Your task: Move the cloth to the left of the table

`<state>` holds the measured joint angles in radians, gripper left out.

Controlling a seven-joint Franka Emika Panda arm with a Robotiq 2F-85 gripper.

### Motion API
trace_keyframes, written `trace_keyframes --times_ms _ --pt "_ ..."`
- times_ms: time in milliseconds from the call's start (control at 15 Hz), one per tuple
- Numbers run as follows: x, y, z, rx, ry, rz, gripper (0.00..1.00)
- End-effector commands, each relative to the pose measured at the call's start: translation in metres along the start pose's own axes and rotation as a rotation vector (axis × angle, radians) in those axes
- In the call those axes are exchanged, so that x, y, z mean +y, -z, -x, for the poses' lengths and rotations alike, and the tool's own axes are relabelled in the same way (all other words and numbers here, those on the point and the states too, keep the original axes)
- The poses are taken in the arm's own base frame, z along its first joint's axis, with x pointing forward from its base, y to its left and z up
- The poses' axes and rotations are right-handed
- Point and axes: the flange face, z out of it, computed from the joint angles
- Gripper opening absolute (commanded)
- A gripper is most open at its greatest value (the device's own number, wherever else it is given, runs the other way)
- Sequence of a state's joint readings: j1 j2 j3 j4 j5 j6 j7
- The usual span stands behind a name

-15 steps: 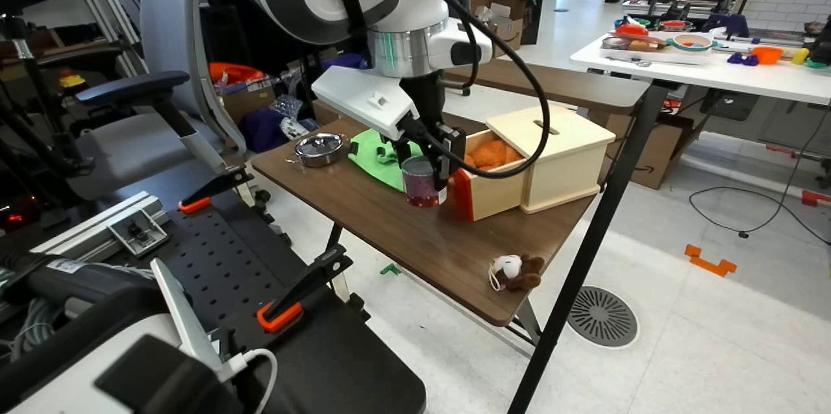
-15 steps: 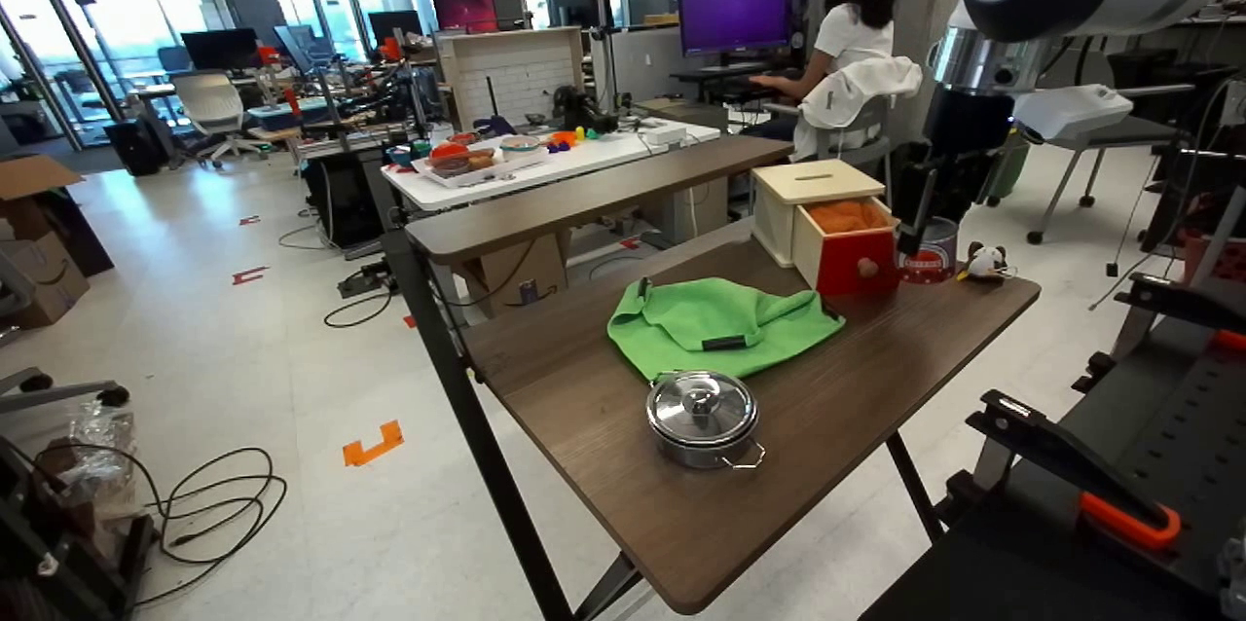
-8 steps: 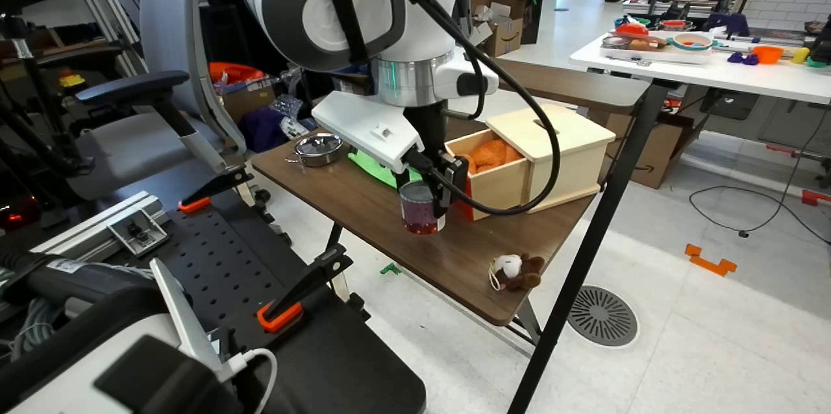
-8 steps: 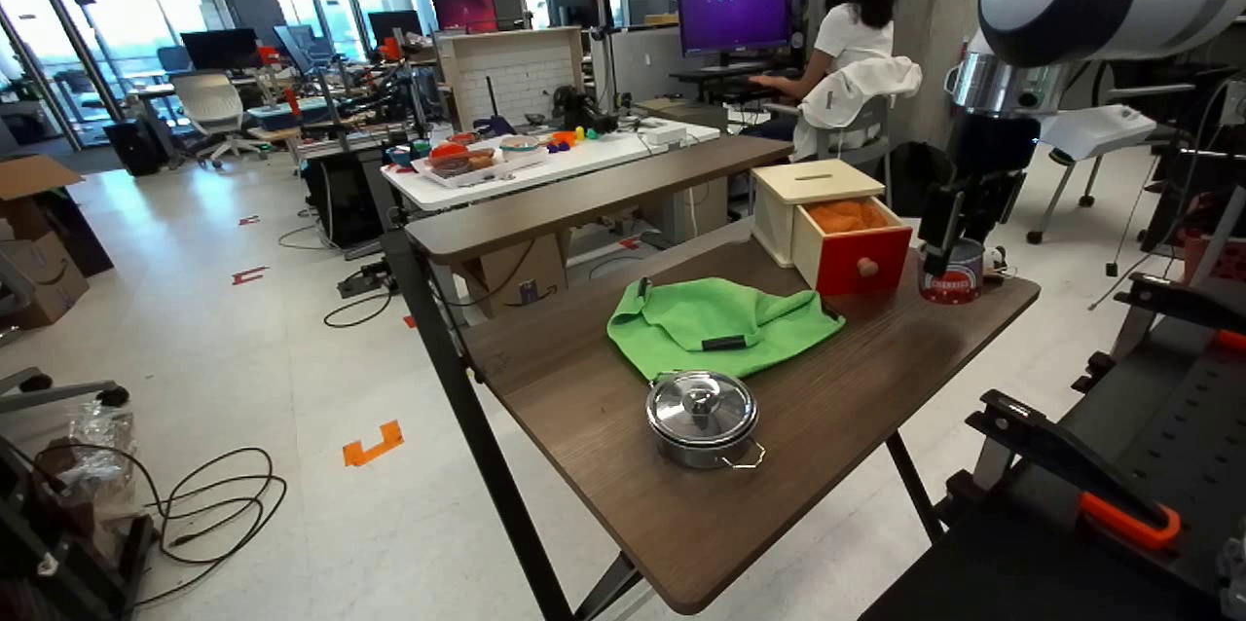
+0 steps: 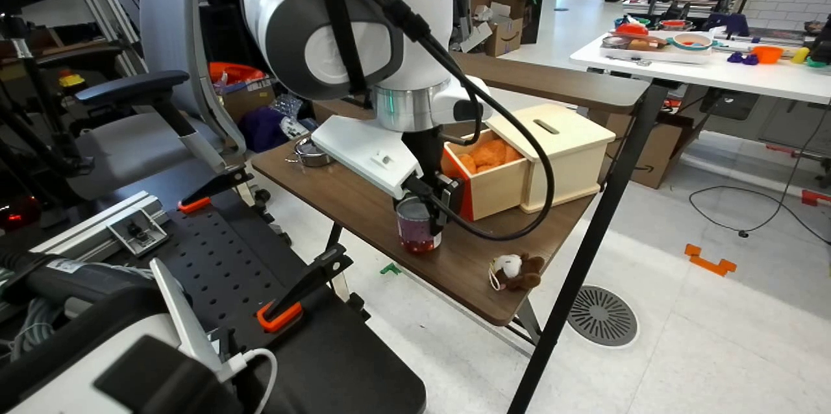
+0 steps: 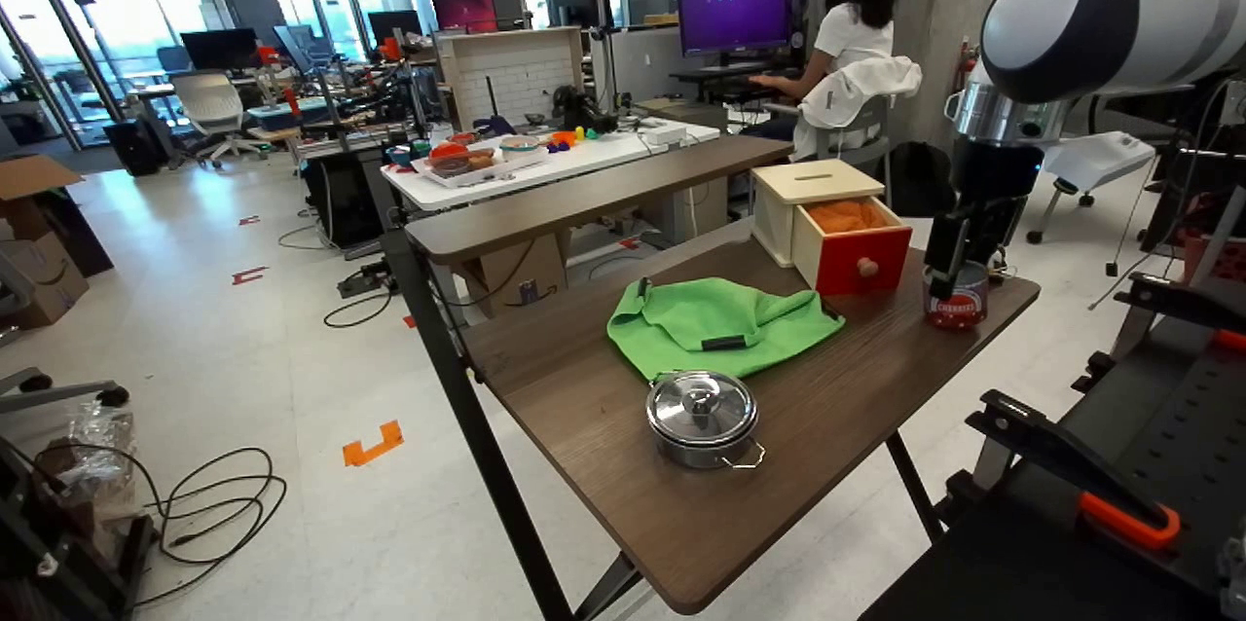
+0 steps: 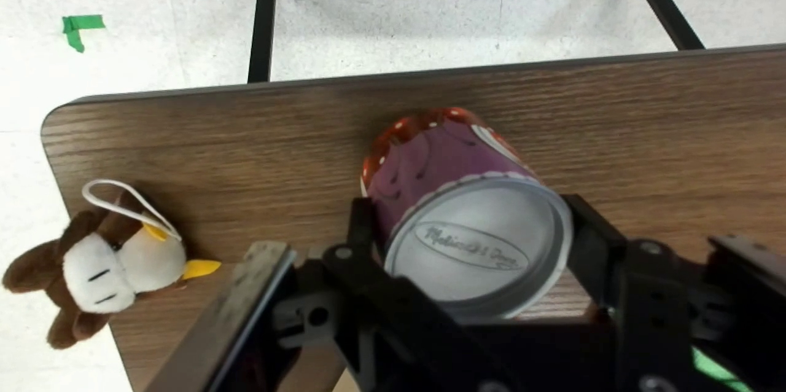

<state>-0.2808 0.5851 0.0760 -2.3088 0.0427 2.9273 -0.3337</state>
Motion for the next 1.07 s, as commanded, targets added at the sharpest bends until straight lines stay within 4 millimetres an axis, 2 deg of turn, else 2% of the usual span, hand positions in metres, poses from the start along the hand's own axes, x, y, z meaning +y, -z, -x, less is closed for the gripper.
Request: trace_keyframes --times_ms 0,67,133,200,333,600,1000 --pt "0.001 -0.014 0.001 0.015 0.043 0.029 0.49" --pt "0.0 -0.015 0.002 0.019 0.051 0.034 0.76" --pt "-0.002 -0.015 0.003 0.021 0.059 0.038 0.94" --pt "-0.004 -0.014 0.003 0.031 0.066 0.037 0.94" --pt "-0.012 -0.007 0.005 0.038 0.062 0.019 1.0" --pt "-0.038 0.022 0.009 0.093 0.083 -0.004 1.0" --pt "-0.082 0.073 -0.016 0.18 0.064 -0.042 1.0"
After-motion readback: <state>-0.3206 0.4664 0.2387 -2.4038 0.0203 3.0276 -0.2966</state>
